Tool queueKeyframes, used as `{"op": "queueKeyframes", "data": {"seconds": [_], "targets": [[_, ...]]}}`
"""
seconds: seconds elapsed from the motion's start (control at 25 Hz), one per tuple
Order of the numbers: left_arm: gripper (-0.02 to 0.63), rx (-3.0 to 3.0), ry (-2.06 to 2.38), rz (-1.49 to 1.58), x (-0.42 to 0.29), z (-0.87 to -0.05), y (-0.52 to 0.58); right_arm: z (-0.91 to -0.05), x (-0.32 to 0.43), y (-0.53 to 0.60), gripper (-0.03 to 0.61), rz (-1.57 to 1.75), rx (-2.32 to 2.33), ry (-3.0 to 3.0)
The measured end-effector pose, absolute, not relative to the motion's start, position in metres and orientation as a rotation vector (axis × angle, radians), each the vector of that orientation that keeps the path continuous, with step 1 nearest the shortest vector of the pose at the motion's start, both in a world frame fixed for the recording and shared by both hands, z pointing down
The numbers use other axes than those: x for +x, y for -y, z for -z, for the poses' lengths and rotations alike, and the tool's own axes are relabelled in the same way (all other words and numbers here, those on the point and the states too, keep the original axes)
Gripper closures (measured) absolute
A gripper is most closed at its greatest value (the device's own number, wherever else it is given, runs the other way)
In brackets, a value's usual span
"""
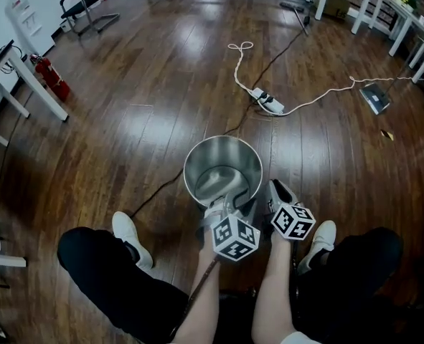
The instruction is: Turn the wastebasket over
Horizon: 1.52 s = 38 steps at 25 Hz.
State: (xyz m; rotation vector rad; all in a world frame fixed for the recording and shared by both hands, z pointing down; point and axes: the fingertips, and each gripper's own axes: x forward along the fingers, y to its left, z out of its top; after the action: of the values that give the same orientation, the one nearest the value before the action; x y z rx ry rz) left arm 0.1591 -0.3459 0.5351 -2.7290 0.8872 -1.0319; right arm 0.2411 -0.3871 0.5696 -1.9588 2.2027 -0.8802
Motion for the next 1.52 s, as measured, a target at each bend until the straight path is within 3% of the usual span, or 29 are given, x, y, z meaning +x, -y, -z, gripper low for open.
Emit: {"op": "queueKeyframes", "data": {"seconds": [0.28, 0.4, 0.44, 0.48, 0.56, 1.16, 1.52], "targets": [[0.465, -2.807, -1.399, 0.417, 0.049, -0.424, 0.327, -0.471, 0.198, 0.322, 0.517, 0.391, -2.017, -2.428], [0.518, -2.767, -1.464, 0.26, 0.02, -0.398, 0.289, -0.433, 0.172, 0.277, 0.517, 0.259, -1.956, -2.419], [0.541, -2.76, -1.47, 0.229, 0.014, -0.393, 0.273, -0.423, 0.161, 0.26, 0.545, 0.226, -1.93, -2.428], [0.558, -2.757, -1.471, 0.21, 0.008, -0.389, 0.257, -0.416, 0.149, 0.242, 0.579, 0.202, -1.909, -2.443], [0.597, -2.76, -1.466, 0.19, -0.004, -0.385, 0.225, -0.407, 0.127, 0.208, 0.584, 0.181, -1.902, -2.484], [0.598, -2.87, -1.331, 0.011, -0.105, -0.361, -0.019, -0.397, 0.034, -0.057, 0.586, 0.2, -1.998, -2.488], [0.598, -2.813, -1.251, -0.051, -0.172, -0.301, -0.116, -0.325, -0.026, -0.163, 0.586, 0.103, -2.047, -2.386]]}}
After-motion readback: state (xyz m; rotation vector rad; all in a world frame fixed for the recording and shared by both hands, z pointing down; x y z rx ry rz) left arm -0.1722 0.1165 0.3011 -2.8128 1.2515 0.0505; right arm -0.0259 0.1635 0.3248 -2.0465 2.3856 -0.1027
